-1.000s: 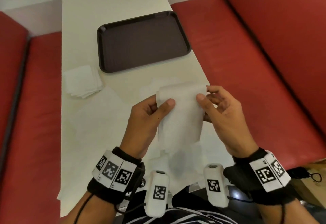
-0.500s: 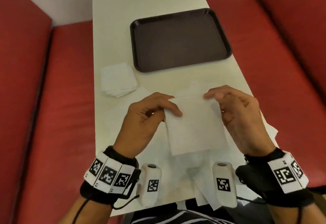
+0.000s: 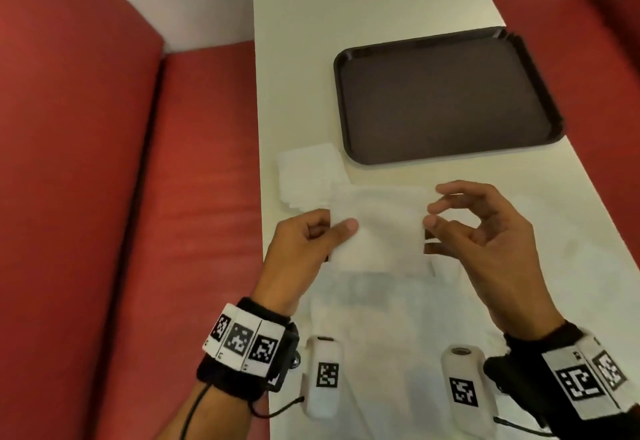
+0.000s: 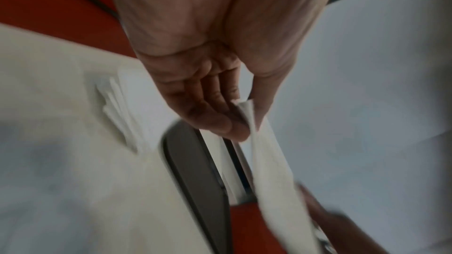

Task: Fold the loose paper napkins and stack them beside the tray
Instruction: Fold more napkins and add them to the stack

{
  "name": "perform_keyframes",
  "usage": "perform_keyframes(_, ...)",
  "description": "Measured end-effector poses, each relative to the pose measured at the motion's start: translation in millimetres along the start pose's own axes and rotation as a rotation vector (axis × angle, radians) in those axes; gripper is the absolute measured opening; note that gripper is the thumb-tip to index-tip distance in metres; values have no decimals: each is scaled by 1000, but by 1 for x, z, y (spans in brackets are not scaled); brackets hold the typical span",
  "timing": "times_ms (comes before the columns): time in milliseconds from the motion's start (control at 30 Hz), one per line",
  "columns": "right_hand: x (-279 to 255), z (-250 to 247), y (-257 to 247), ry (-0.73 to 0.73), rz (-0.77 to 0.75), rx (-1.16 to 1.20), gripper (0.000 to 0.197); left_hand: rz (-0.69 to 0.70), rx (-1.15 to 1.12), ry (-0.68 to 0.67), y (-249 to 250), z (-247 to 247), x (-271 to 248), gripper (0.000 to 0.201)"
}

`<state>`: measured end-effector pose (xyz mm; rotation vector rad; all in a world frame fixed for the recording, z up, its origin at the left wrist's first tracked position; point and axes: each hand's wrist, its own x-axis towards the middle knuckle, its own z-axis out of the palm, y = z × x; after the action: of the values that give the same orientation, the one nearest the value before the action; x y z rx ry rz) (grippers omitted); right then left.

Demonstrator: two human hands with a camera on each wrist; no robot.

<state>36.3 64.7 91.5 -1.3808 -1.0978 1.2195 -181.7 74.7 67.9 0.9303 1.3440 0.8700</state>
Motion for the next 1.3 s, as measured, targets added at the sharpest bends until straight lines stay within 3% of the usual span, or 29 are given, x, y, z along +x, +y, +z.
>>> perform_keyframes(133, 6, -5, 12, 63, 54, -18, 25, -39, 20, 140, 4, -41, 57, 24)
perform_keyframes(267, 2, -29, 27, 134, 113, -129, 23, -63, 202, 258, -4, -69, 108, 39)
perform_keyframes(333, -1, -44, 33, 173, 140, -174, 24, -68, 367, 304, -9, -73, 122, 35)
perform_keyframes(467, -8, -77, 39, 253, 175, -240, 25, -46, 675, 421, -12, -65, 130, 26)
perform_keyframes(667, -20, -129, 46, 351, 191, -303, 26, -138, 912, 564, -9, -45, 120, 55)
perform_keyframes(800, -32, -177, 61, 424, 215, -534, 22, -82, 913, 619, -2, -26, 101, 49)
perform_keyframes(867, -36, -207, 83, 393, 282, -794, 27, -21, 859, 598, 2, -5, 86, 41)
perform_keyframes(933, -39, -232, 108, 297, 411, -1031, 45, 32, 813, 522, 0, 23, 69, 33)
perform_keyframes(1033, -43, -254, 128, 214, 627, -1103, 61, 74, 793, 391, -13, 71, 43, 24)
perform_keyframes(1200, -44, -269, 136, 257, 528, -1100, 55, 98, 836, 188, -46, 151, -1, 19)
perform_keyframes(1300, -43, -279, 136, 294, 472, -1078, 41, 110, 838, 132, -59, 189, -26, 18)
